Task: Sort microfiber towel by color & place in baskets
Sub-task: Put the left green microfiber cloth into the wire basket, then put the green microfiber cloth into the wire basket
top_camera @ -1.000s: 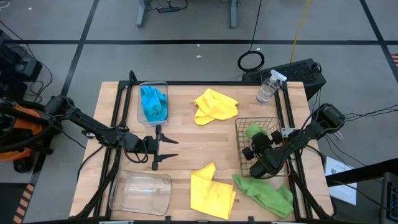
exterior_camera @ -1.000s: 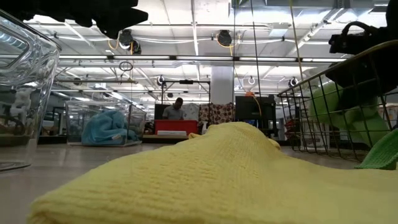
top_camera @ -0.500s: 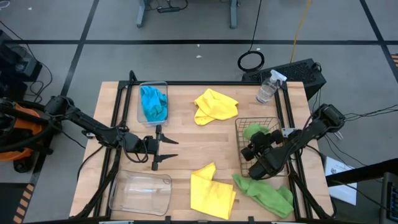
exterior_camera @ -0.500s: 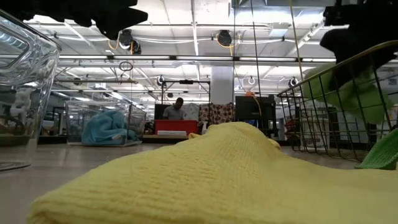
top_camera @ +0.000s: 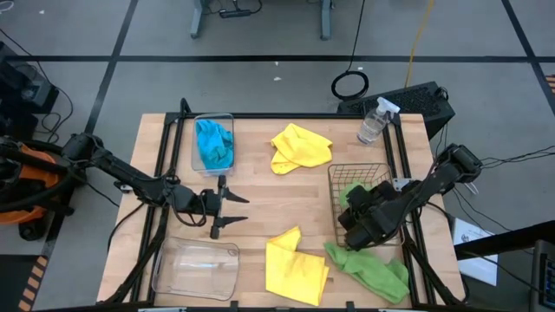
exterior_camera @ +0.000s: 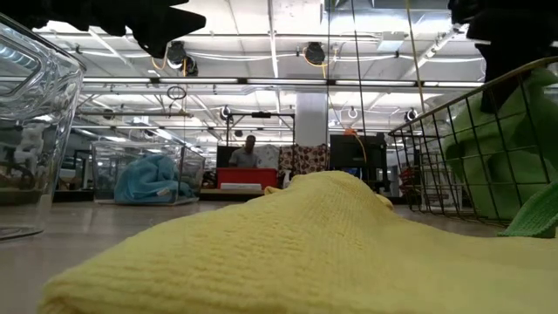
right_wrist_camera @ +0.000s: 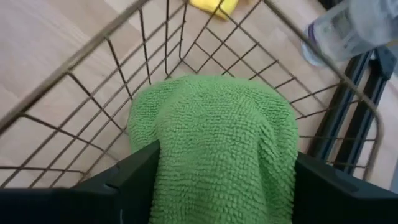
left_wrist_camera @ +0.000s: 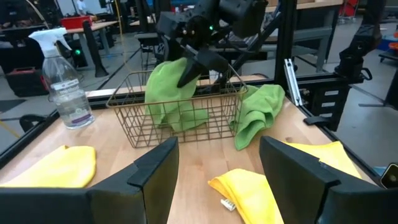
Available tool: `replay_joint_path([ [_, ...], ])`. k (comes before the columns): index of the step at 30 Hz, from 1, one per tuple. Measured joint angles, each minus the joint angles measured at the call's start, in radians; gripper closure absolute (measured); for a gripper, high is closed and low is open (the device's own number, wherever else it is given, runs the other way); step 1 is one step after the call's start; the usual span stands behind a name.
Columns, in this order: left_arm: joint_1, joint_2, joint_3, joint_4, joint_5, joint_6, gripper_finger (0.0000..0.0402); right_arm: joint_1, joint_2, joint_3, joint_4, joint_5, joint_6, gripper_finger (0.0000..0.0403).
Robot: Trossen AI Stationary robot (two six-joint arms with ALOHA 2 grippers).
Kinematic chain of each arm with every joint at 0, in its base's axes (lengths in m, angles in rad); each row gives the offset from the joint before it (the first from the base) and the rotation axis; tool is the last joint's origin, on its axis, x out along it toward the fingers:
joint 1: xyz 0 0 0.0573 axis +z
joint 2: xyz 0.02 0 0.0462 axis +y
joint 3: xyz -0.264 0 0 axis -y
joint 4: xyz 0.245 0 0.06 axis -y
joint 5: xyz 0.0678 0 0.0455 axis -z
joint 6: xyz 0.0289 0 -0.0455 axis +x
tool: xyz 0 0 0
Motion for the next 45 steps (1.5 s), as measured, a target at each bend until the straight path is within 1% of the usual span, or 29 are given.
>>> replay_joint_path([
  [6,0.0,0.0,0.0,-0.002,0.0,0.0,0.0171,-0.001,0.0,0.068,-0.042,0.034,-0.046,0.0128],
  [7,0.0,0.0,0.0,-0.003,0.0,0.0,0.0171,-0.001,0.0,0.079,-0.039,0.012,-0.067,0.0129],
  [11,0.0,0.0,0.0,-0.014,0.001,0.0,0.0171,-0.02,0.0,0.133,-0.051,-0.168,-0.214,0.0133],
  [12,0.0,0.0,0.0,-0.015,0.001,0.0,0.0171,-0.03,0.0,0.147,-0.059,-0.182,-0.224,0.0135],
  [15,0.0,0.0,0.001,-0.014,0.001,0.002,0.0171,-0.056,-0.021,0.151,-0.018,-0.127,-0.283,0.0144],
  [16,0.0,0.0,0.001,-0.012,0.001,0.002,0.0171,-0.062,-0.023,0.155,-0.007,-0.139,-0.322,0.0148],
  [18,0.0,0.0,0.001,-0.013,0.001,0.001,0.0171,-0.076,-0.021,0.161,-0.024,-0.199,-0.374,0.0156],
  [19,0.0,0.0,0.001,-0.014,0.001,0.001,0.0171,-0.079,-0.02,0.163,-0.05,-0.202,-0.369,0.016],
  [21,0.0,0.0,0.001,-0.02,0.002,0.0,0.0171,-0.085,-0.024,0.164,-0.061,-0.162,-0.348,0.0169],
  [24,0.0,0.0,0.001,-0.022,0.005,0.0,0.0171,-0.076,-0.03,0.165,-0.041,-0.135,-0.406,0.0183],
  [27,0.0,0.0,0.001,-0.022,0.006,0.0,0.0171,-0.085,-0.031,0.165,-0.06,-0.095,-0.394,0.0195],
  [28,0.0,0.0,0.001,-0.022,0.006,0.0,0.0171,-0.089,-0.031,0.165,-0.056,-0.089,-0.4,0.0199],
  [30,0.0,0.0,0.001,-0.022,0.006,0.0,0.0171,-0.089,-0.031,0.165,-0.055,-0.113,-0.421,0.0205],
  [33,0.0,0.0,0.001,-0.023,0.006,0.0,0.0171,-0.089,-0.031,0.165,-0.047,-0.111,-0.381,0.0214],
  [35,0.0,0.0,0.001,-0.027,0.005,0.0,0.0172,-0.083,-0.031,0.165,0.0,-0.135,-0.372,0.0219],
  [38,0.0,0.0,0.001,-0.045,0.006,0.0,0.0171,-0.052,-0.031,0.165,0.095,-0.212,-0.356,0.0225],
  [42,0.0,0.0,0.001,-0.045,0.006,0.001,0.0172,-0.019,-0.031,0.165,0.211,-0.208,-0.309,0.0225],
  [45,0.0,0.0,0.001,-0.045,0.005,0.0,0.0172,0.018,-0.031,0.165,0.285,-0.218,-0.268,0.0218],
])
